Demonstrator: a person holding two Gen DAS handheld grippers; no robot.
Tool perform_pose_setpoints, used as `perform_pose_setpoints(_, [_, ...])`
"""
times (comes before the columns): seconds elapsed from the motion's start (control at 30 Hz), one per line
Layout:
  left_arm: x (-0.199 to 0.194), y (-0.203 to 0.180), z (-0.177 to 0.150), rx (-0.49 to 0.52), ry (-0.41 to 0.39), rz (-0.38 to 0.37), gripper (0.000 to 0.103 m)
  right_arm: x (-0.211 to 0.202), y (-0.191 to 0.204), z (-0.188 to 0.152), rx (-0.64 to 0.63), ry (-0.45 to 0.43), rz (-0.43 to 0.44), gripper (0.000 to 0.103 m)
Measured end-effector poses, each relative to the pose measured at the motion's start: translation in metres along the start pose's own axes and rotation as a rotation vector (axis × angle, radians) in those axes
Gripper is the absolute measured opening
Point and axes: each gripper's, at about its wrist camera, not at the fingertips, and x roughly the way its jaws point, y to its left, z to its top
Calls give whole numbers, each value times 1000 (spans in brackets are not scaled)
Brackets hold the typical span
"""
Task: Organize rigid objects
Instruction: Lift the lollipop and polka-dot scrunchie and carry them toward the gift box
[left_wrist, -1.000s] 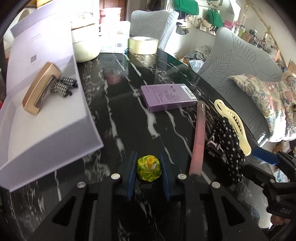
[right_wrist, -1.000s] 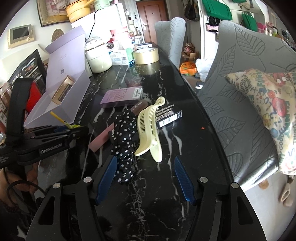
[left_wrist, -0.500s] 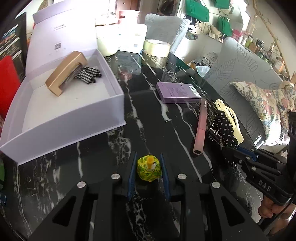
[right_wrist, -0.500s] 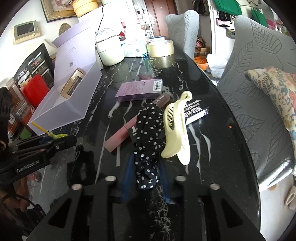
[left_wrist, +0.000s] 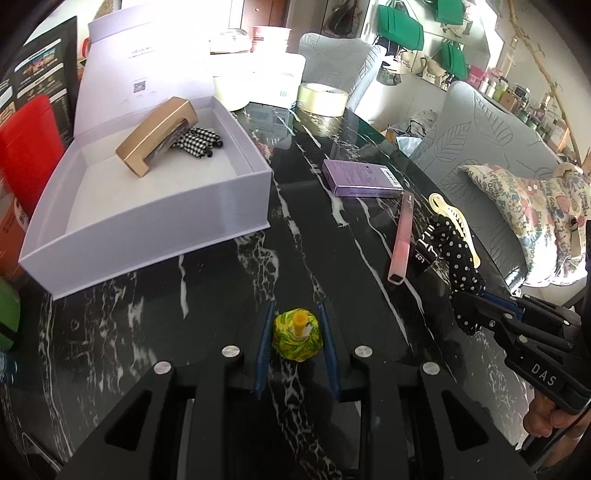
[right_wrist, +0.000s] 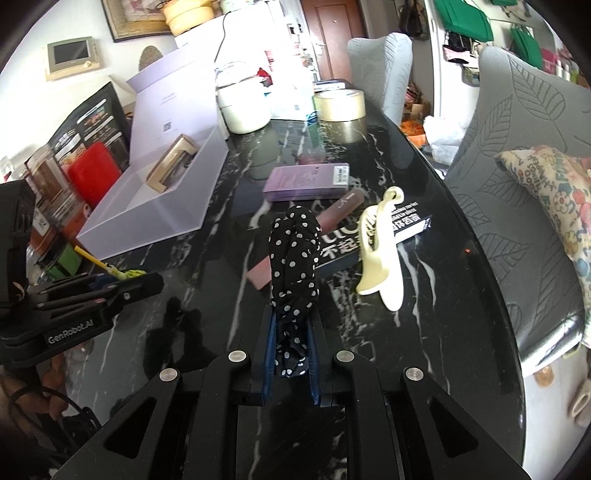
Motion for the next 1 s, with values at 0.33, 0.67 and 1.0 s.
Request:
perform_pose_setpoints(0.33, [-32, 17, -21, -40, -30, 40, 25, -4, 36, -11, -69, 20, 67, 15])
perform_pose_setpoints(0.67, [-63, 45, -40, -89, -61, 103, 25, -1, 86, -15, -170, 45, 172, 15])
perform_pose_setpoints(1.0, [-82, 74, -44, -143, -68, 123, 25, 10, 135, -15, -268, 79, 258, 15])
